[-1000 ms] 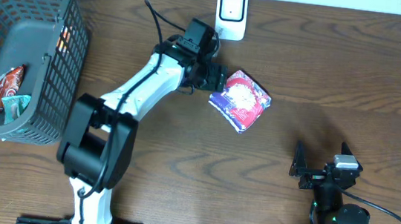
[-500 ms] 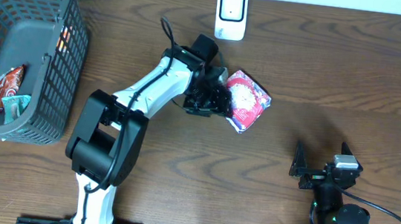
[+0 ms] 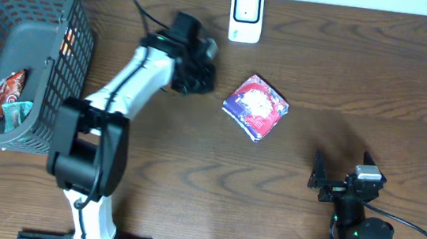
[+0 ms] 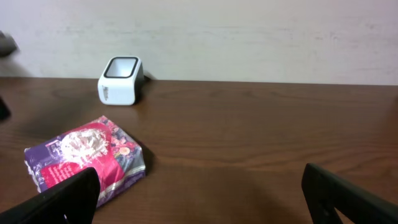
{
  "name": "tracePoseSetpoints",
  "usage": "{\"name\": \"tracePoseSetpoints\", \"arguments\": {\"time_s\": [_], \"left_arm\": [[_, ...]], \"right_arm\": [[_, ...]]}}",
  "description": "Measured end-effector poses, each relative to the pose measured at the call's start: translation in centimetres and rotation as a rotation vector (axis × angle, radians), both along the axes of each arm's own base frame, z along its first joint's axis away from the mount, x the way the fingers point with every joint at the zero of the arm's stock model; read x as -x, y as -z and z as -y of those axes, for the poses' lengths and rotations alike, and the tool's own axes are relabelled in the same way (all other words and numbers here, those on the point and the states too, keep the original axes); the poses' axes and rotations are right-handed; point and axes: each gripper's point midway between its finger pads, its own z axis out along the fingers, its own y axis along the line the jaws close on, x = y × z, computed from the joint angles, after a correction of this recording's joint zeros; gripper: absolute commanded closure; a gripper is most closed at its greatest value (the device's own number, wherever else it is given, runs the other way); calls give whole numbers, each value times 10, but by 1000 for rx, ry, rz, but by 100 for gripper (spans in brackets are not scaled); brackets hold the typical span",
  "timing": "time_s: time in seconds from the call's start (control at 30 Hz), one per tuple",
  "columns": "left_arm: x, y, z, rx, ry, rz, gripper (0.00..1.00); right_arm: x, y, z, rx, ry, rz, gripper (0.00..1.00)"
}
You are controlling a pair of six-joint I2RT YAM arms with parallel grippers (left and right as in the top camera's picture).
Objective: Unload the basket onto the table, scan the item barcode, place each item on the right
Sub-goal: 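Hold the package under the scanner, then release it on the table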
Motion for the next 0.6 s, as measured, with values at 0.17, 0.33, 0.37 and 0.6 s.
{"name": "tracePoseSetpoints", "arguments": {"time_s": [0.17, 0.33, 0.37, 0.6], "left_arm": [[-30, -15, -16, 11, -56, 108, 92], [-20, -1, 6, 10, -24, 67, 93], [-16, 5, 12, 8, -11, 53, 92], [16, 40, 55, -46, 93, -23, 92]], "right_arm": [[0, 0, 0, 0, 0, 0, 1], [0, 0, 0, 0, 0, 0, 1], [0, 0, 0, 0, 0, 0, 1], [0, 0, 0, 0, 0, 0, 1]]}}
